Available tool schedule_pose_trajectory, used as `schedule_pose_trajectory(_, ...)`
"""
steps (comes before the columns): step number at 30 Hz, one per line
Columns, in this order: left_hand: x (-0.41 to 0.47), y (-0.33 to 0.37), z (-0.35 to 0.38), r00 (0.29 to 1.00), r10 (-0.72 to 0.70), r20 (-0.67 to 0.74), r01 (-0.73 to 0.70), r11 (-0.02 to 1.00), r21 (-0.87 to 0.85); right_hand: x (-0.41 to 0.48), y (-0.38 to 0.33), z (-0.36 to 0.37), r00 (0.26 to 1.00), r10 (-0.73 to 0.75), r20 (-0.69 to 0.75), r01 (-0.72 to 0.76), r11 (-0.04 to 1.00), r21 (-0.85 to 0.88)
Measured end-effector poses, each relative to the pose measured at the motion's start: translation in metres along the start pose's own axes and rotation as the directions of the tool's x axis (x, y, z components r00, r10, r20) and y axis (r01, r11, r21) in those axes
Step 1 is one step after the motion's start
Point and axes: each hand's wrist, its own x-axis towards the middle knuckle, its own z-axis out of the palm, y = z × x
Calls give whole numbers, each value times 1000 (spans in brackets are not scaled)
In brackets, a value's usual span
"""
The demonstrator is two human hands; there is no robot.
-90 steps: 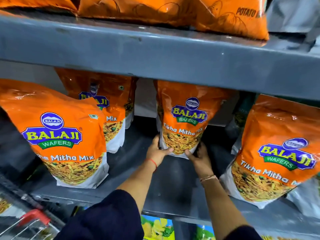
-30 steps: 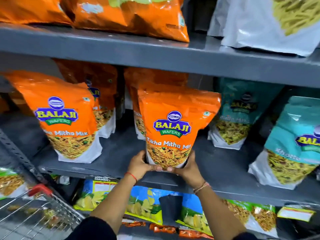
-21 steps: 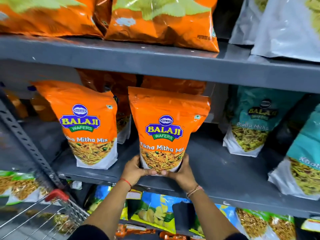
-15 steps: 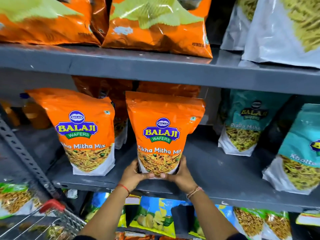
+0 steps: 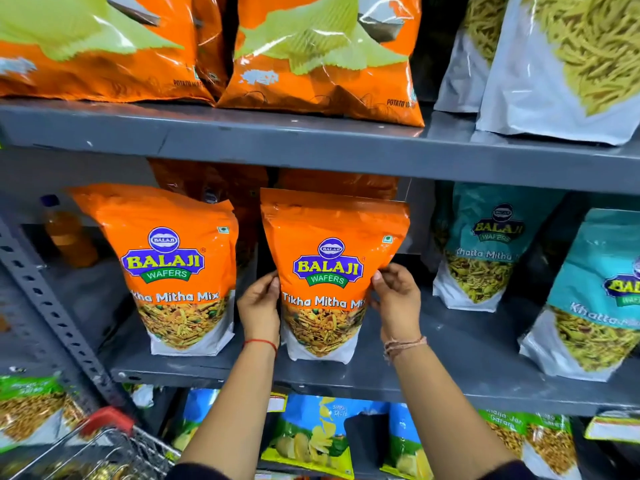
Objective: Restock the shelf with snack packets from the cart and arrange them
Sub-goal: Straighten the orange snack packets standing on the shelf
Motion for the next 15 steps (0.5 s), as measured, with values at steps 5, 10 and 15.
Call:
schedule_pose_trajectory(5,-14,13,4,985,165,-41,-157,975,155,1,-5,0,999,-14,29,14,1000,0)
schedule_pose_trajectory(10,-18,18,4,961,274,-43,-246,915,320,1,-8,3,999,-14,-51,11,998,-62)
schedule_pose_trajectory(15,-11,24,7,965,223,-140,-155,912,381,14,-8,-9,996,4,-85,-15,992,-127)
